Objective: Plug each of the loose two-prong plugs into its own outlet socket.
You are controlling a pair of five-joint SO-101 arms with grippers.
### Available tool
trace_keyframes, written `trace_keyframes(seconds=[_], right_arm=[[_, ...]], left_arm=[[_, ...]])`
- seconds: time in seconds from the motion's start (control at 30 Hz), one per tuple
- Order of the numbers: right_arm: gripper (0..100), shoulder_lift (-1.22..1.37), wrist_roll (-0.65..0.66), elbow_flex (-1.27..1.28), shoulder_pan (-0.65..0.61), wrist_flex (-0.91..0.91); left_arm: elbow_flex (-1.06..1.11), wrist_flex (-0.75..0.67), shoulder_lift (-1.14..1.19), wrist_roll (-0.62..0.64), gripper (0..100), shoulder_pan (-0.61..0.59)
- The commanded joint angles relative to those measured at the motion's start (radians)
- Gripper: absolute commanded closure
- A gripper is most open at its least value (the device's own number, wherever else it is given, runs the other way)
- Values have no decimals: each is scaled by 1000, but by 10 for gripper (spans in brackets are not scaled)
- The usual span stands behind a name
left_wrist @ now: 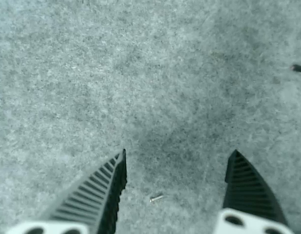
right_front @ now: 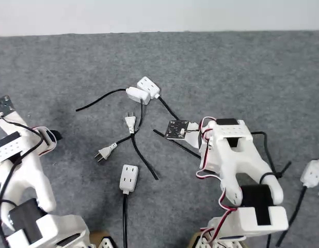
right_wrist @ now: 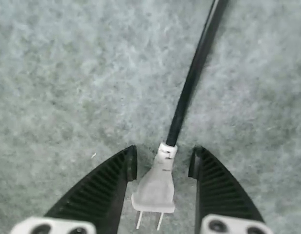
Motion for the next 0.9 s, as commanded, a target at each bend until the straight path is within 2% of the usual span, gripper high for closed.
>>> trace_keyframes(seconds=[0.0, 0.07, 0.2, 0.4, 0.7, 0.87], right_arm=[[807, 21, 18, -60, 25, 18], [846, 42, 18, -78, 25, 19], [998, 77, 18, -126, 25, 45], [990, 113, -12, -201, 25, 133], [990, -159, -348, -356, -53, 340], [990, -401, -577, -365, -170, 367]], left_arm=[[-35, 11, -5, 5, 692, 9], [-35, 11, -5, 5, 692, 9], [-35, 11, -5, 5, 692, 9], [-35, 11, -5, 5, 692, 11], [-35, 14, -3, 3, 702, 32], [-35, 40, 2, -94, 856, 97]])
